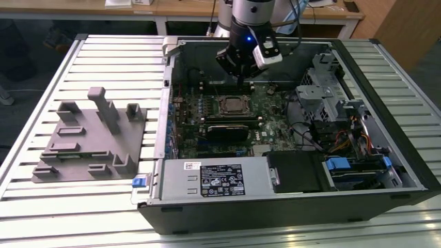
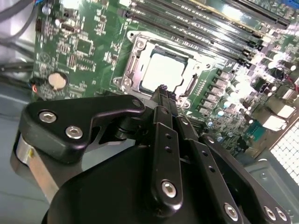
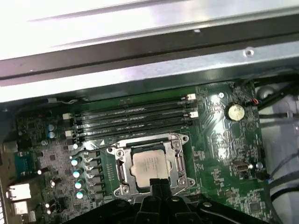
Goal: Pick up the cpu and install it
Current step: 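Install the first cpu locking lever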
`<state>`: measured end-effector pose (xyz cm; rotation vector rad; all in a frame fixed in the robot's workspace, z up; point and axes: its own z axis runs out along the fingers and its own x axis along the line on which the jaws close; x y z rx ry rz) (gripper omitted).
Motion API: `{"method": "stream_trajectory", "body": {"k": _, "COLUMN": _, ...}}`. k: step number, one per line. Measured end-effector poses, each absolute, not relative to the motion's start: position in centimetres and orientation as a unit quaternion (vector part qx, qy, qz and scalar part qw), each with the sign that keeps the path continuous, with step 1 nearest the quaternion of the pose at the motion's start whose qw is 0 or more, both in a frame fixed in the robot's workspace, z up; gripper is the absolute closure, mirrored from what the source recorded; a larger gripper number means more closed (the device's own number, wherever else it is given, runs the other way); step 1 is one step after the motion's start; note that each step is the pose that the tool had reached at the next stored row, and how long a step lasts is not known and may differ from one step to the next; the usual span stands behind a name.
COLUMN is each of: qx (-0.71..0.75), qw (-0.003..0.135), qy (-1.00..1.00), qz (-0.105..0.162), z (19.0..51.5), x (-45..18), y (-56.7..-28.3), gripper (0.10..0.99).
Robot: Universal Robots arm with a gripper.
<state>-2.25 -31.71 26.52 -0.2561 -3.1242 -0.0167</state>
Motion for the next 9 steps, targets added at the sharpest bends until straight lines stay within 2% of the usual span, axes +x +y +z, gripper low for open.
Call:
{"method": "stream_trajectory", "body": {"k": 4, "qx": -0.066, "qw": 0.005, "qy": -0.998, "qz": -0.022, "z": 26.51, "x": -2.25, "y": -31.71, "gripper": 0.980}}
{"method": "stream_trajectory", "body": {"k": 9, "qx": -0.041, "qw": 0.005, "qy": -0.999, "qz": -0.022, "z": 26.50, "x": -2.27, "y": -31.71, "gripper": 0.980}}
